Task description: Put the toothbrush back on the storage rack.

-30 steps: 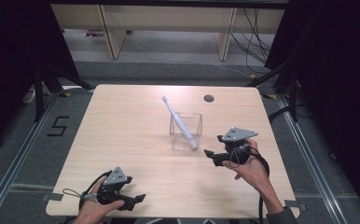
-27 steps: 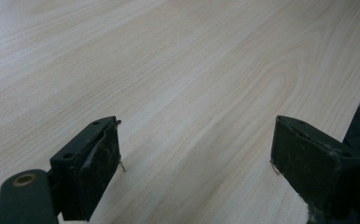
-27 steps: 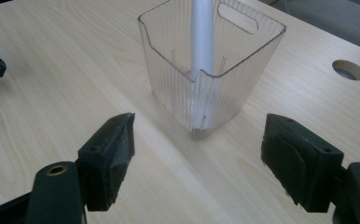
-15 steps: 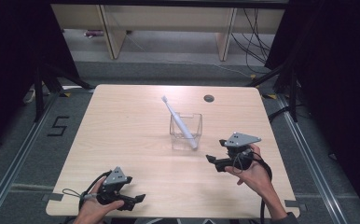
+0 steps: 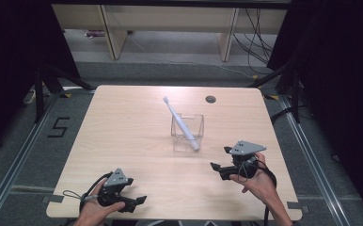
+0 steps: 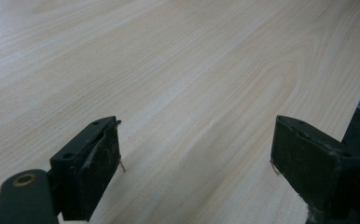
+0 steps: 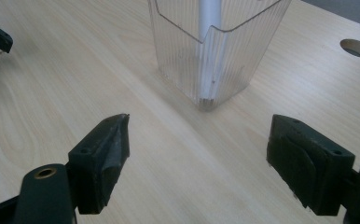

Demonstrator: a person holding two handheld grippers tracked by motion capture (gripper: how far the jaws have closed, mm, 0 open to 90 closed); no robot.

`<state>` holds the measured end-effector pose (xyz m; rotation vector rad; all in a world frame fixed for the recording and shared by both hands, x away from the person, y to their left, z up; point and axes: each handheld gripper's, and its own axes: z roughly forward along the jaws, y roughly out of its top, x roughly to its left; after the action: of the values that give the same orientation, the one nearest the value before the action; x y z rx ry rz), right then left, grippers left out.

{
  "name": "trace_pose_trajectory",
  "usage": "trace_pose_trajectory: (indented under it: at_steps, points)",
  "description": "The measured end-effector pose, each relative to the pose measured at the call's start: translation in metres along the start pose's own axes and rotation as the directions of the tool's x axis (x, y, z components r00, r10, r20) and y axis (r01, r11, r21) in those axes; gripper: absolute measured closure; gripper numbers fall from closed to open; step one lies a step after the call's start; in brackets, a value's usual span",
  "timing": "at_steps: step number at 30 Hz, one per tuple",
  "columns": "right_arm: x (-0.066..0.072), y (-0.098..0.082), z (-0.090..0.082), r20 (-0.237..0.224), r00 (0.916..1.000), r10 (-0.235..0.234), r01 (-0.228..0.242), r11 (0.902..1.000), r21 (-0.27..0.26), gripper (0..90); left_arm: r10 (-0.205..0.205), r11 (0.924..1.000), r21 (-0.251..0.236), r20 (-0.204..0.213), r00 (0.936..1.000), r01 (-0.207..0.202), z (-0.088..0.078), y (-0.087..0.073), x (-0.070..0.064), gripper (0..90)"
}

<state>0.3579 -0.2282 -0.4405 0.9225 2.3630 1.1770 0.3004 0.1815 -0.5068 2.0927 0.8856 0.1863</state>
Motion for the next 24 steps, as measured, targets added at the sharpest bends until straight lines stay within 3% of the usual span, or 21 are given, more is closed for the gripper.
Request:
trace_pose_trajectory:
  at_steps: [1, 3, 9, 10, 12, 13, 15, 16, 20, 24]
  points:
    - [-0.001, -0.001, 0.000, -0.003, 0.9998, -0.018, 0.018, 0.9998, -0.004, 21.7, 0.000, 1.0000, -0.003, 0.001, 1.0000, 0.000, 0.001, 0.000, 0.000, 14.9]
    - [0.000, -0.004, -0.002, -0.007, 1.0000, 0.004, -0.004, 1.0000, 0.007, 21.8, 0.001, 1.0000, -0.003, 0.000, 1.0000, -0.001, 0.001, 0.000, 0.000, 14.9]
    - [-0.001, -0.013, -0.004, 0.008, 1.0000, 0.003, -0.003, 1.0000, -0.007, 21.9, -0.006, 0.9999, -0.008, 0.012, 0.9999, 0.006, 0.001, 0.000, 0.000, 14.9]
    - [-0.001, -0.014, -0.004, -0.005, 1.0000, 0.006, -0.006, 1.0000, 0.001, 21.9, -0.020, 0.9996, -0.020, 0.012, 0.9997, 0.021, 0.002, 0.000, -0.001, 14.9]
    - [0.002, -0.016, -0.007, 0.000, 0.9990, 0.045, -0.045, 0.9989, 0.014, 21.9, -0.020, 0.9996, -0.022, 0.013, 0.9997, 0.020, 0.002, 0.000, -0.001, 14.9]
    - [-0.001, -0.018, -0.006, -0.005, 0.9999, 0.012, -0.012, 0.9999, 0.002, 21.9, -0.006, 0.9999, -0.008, 0.012, 0.9999, 0.006, 0.001, 0.000, 0.000, 14.9]
    - [0.001, -0.020, -0.008, 0.005, 0.9994, 0.034, -0.034, 0.9994, 0.006, 21.9, -0.007, 1.0000, -0.006, 0.011, 0.9999, 0.008, 0.000, 0.000, 0.000, 14.9]
    - [-0.001, -0.021, -0.008, 0.001, 0.9999, 0.016, -0.016, 0.9999, -0.001, 21.9, -0.008, 0.9999, -0.008, 0.011, 0.9999, 0.008, 0.001, 0.000, 0.000, 14.9]
    - [-0.001, -0.027, -0.010, 0.003, 0.9998, 0.018, -0.018, 0.9998, 0.001, 21.9, -0.021, 0.9995, -0.023, 0.014, 0.9997, 0.021, 0.002, 0.000, -0.001, 14.9]
    - [0.003, -0.033, -0.013, 0.000, 0.9975, 0.071, -0.071, 0.9974, 0.016, 21.8, -0.007, 0.9999, -0.009, 0.012, 0.9999, 0.007, 0.001, 0.000, 0.000, 14.9]
